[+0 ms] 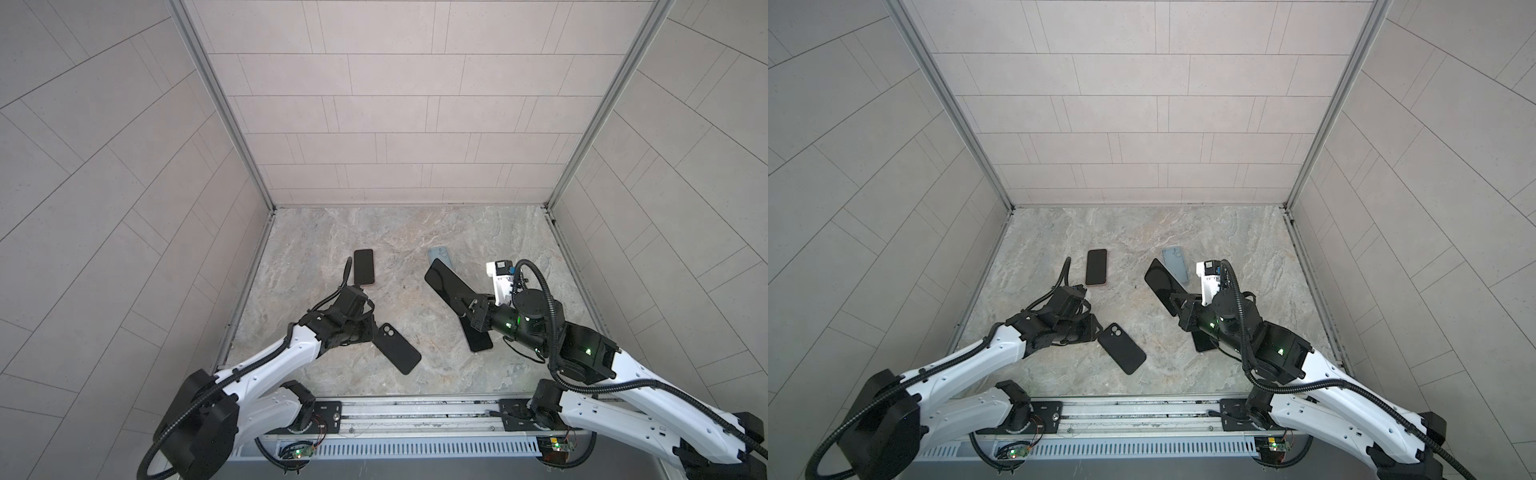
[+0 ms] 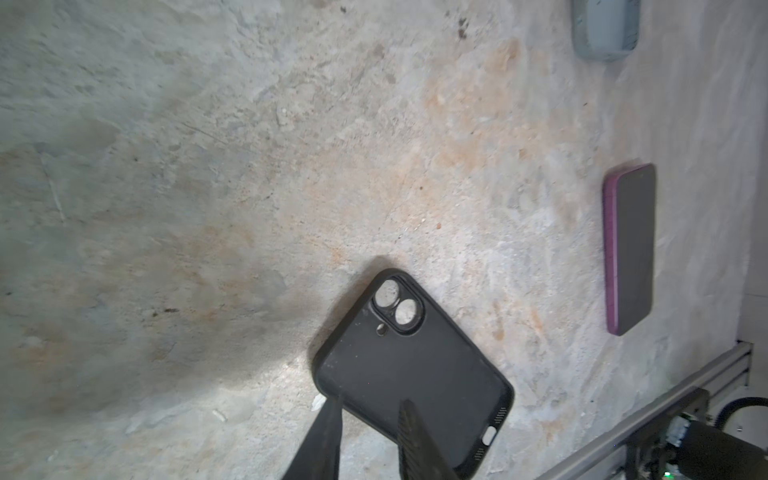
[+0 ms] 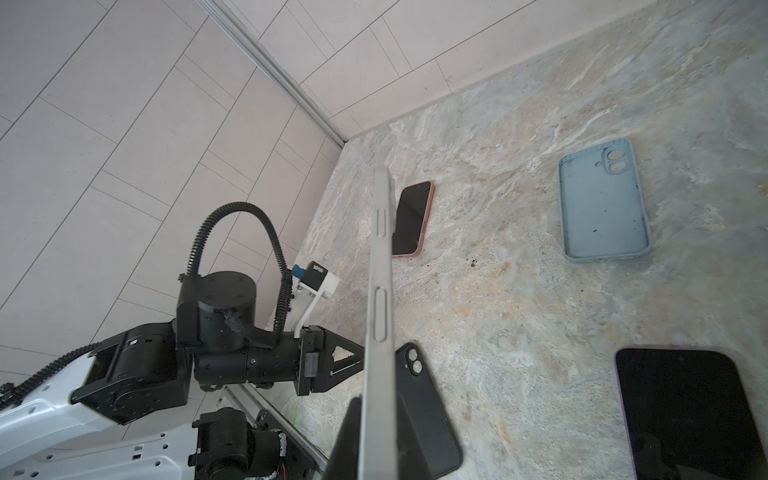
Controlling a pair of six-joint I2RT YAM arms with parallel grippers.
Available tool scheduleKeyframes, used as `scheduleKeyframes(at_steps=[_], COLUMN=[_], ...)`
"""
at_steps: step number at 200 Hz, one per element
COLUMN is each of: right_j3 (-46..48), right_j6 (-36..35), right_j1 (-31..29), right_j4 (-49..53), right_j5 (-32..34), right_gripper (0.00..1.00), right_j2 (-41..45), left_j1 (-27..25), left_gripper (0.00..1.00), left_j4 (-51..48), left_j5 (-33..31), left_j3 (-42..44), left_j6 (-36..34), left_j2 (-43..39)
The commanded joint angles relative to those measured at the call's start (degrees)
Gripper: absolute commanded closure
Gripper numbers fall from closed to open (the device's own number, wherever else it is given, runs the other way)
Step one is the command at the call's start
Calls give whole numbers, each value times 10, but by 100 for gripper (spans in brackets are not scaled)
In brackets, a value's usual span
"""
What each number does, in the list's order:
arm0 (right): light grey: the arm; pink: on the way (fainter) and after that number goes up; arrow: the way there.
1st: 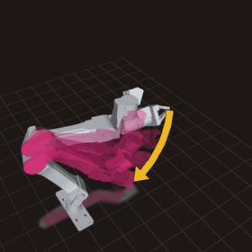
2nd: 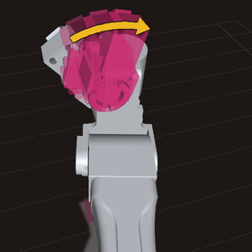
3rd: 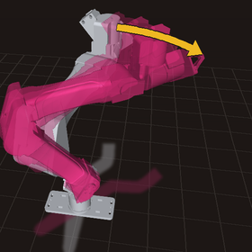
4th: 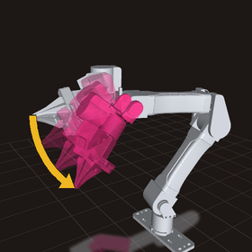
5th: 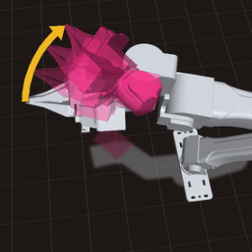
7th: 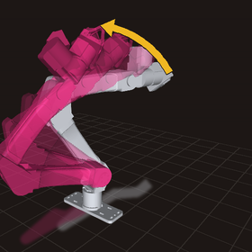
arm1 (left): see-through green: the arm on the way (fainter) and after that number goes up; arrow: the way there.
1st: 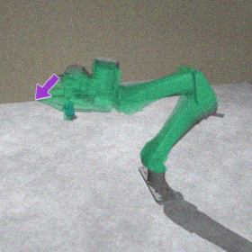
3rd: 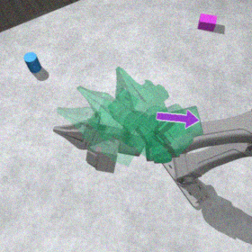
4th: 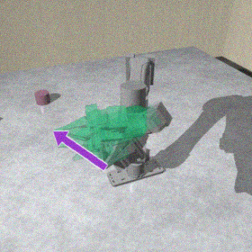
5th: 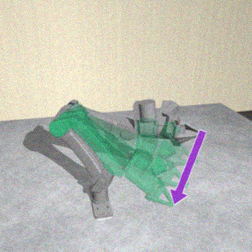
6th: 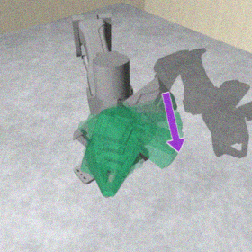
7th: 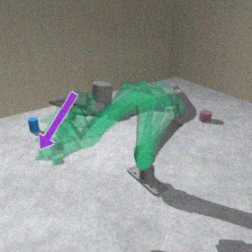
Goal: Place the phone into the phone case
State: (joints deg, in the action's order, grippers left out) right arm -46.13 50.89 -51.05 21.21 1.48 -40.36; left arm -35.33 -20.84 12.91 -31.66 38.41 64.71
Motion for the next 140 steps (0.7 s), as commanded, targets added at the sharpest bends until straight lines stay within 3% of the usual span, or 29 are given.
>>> scheduleKeyframes(at_steps=[1,93,140], right_j3=[6,9,14], right_j6=[6,15,16], right_j1=[1,2,2], right_j4=[-28,-28,-23], right_j5=[2,-6,-5], right_gripper=[100,100,100], right_j2=[21,12,20], left_j1=[-7,-22,-25], left_gripper=[70,73,78], left_j4=[2,23,10], left_j5=[-28,-23,-50], left_j3=[-8,-50,-66], left_j6=[-30,-71,-85], left_j2=[18,118,160])
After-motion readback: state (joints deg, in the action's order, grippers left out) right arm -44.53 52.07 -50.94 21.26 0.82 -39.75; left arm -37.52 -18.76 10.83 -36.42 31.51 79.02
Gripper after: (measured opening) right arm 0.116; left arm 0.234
